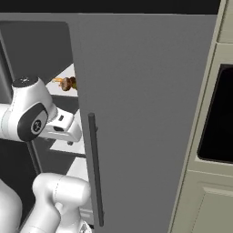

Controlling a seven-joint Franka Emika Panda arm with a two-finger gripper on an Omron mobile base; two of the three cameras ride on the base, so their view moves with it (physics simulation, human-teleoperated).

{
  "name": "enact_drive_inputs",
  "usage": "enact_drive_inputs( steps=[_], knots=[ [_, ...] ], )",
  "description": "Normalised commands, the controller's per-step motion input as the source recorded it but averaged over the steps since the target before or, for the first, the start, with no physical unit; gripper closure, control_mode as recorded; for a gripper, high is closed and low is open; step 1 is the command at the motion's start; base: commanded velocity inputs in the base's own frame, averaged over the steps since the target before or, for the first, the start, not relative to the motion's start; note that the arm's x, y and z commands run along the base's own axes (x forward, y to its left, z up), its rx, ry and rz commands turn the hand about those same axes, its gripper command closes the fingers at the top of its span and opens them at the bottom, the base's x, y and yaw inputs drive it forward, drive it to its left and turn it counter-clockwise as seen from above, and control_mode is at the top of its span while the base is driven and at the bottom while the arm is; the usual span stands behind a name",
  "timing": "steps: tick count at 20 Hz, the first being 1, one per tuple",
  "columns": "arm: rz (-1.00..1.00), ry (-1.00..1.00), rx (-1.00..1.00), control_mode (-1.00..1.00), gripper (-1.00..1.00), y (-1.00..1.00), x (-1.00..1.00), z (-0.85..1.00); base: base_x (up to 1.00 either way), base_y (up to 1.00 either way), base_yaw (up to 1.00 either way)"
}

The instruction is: Take the shrimp, sweet potato, and mushroom from the freezer and place them in the bowl on the counter.

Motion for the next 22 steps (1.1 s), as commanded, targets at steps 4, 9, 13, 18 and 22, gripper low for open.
enact_drive_inputs(
  steps=[4, 9, 13, 18, 22],
  knots=[
    [0.00, 0.00, 0.00, 1.00, -1.00, 0.00, 0.00, 0.00, 0.00, 0.69, 0.00],
    [0.00, 0.00, 0.00, 1.00, -1.00, 0.00, 0.00, 0.00, 0.12, 0.83, -0.06],
    [0.00, 0.00, 0.00, 1.00, -1.00, 0.00, 0.00, 0.00, 0.39, 0.31, -0.06],
    [-0.03, -0.07, -0.03, -1.00, -1.00, 0.85, 0.55, 0.17, 0.00, 0.00, 0.00],
    [0.00, -0.19, 0.00, -1.00, -1.00, 0.56, 0.67, 0.51, 0.00, 0.00, 0.00]
  ],
)
